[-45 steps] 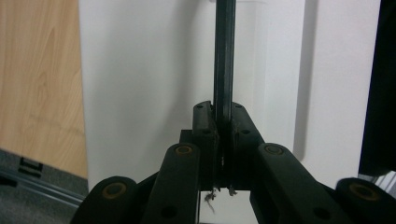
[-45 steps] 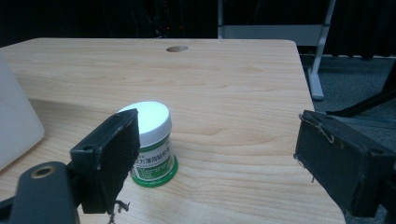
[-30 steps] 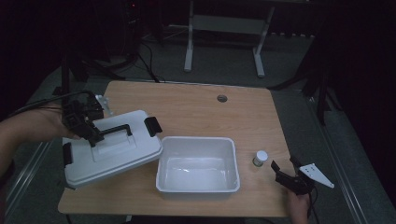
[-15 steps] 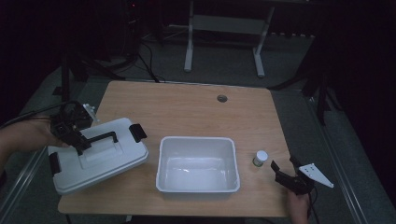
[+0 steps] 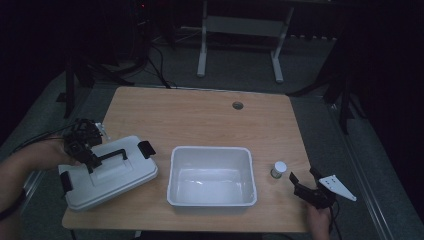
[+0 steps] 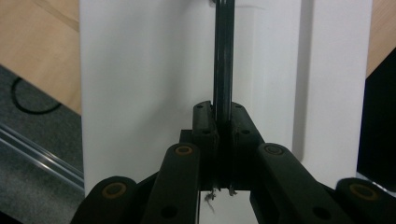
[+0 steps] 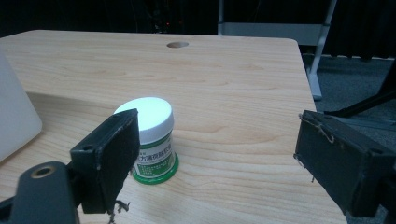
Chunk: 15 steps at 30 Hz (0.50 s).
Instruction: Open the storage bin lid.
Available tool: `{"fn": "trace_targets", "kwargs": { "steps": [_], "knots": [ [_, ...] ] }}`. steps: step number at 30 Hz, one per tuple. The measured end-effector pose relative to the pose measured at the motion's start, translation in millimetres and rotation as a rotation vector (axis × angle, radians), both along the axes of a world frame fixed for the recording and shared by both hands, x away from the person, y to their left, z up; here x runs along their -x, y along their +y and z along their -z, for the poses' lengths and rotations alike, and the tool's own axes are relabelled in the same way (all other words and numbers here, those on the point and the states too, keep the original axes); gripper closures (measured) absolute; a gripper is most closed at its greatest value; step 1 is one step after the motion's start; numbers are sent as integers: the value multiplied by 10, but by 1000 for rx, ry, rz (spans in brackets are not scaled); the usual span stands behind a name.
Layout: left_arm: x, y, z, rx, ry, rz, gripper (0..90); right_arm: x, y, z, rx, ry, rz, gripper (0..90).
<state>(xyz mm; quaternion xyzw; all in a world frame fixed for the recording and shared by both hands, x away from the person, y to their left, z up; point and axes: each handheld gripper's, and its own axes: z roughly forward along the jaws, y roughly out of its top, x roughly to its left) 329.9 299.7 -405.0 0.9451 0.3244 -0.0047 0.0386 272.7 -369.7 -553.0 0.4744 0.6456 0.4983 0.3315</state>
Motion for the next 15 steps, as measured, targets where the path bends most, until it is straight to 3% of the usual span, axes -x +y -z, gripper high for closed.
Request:
{"fn": "trace_targets", "kwargs": {
  "steps": [7,9,12,15],
  "knots": [
    [-81,-65,312,3,16,-19,835,-1,5,1,1,1,-2,136],
    [-81,-65,312,3,16,-19,836,-2,5,1,2,2,-3,136],
    [-113,-124,437,43,19,-19,836,-1,2,0,-1,1,-3,136],
    [-120,-133,454,47,25,-18,835,-1,3,0,0,0,-4,136]
  ]
}}
